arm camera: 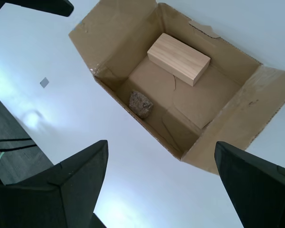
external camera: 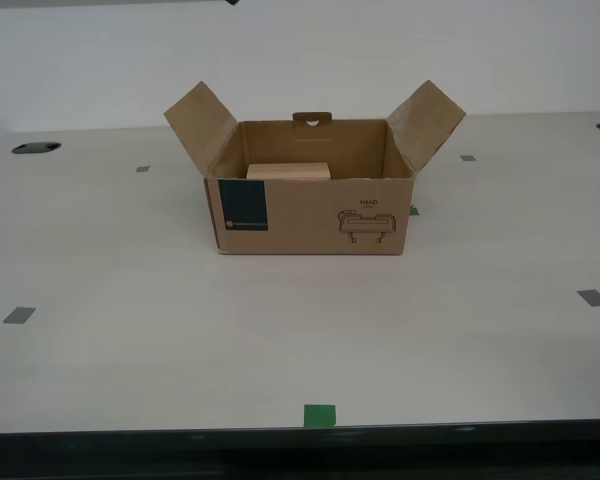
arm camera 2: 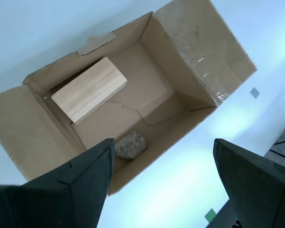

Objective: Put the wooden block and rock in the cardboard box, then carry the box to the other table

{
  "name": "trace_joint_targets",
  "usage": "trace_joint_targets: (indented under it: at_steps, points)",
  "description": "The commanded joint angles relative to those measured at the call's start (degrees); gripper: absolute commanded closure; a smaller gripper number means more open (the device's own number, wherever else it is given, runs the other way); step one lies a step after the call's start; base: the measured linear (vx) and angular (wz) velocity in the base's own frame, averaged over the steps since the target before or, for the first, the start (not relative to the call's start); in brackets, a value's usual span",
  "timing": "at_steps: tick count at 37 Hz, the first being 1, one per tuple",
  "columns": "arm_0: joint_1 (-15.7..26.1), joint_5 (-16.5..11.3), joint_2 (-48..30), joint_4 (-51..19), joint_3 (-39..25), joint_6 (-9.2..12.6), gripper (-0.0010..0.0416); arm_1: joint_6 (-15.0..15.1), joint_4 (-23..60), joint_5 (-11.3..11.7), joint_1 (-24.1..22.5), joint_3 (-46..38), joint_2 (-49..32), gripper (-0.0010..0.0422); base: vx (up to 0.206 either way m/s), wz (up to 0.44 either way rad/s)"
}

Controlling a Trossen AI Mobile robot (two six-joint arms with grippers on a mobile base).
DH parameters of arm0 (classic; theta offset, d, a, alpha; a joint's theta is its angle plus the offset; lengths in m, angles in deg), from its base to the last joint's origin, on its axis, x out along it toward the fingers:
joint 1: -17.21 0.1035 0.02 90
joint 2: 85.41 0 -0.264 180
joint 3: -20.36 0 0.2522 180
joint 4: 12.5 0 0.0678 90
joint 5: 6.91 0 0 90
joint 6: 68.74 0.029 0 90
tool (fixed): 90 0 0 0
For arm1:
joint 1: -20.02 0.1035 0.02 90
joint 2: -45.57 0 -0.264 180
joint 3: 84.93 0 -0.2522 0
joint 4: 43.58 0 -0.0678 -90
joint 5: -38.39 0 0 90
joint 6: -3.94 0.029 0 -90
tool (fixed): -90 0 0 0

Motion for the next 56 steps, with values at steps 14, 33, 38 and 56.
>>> trace_joint_targets:
  at_steps: [14,33,38,56]
  points:
    - [-0.07,7.8,0.5,-18.53,-14.19,-3.74,0.0101,0.92,4.26,2.93,0.31,0.17,9.77,0.0133,0.0,0.0]
    - [-0.07,11.89,3.87,-27.02,-19.34,-1.79,0.01,2.36,10.64,8.85,1.07,0.26,15.06,0.0133,0.0,0.0]
    - [-0.07,13.94,4.94,-28.02,-19.34,-0.59,0.0099,2.38,12.13,8.87,1.73,0.28,15.61,0.0133,0.0,0.0]
    - [-0.09,17.59,10.08,-32.37,-19.34,2.99,0.0091,2.36,8.66,9.01,8.5,14.86,23.8,0.0133,0.0,0.0]
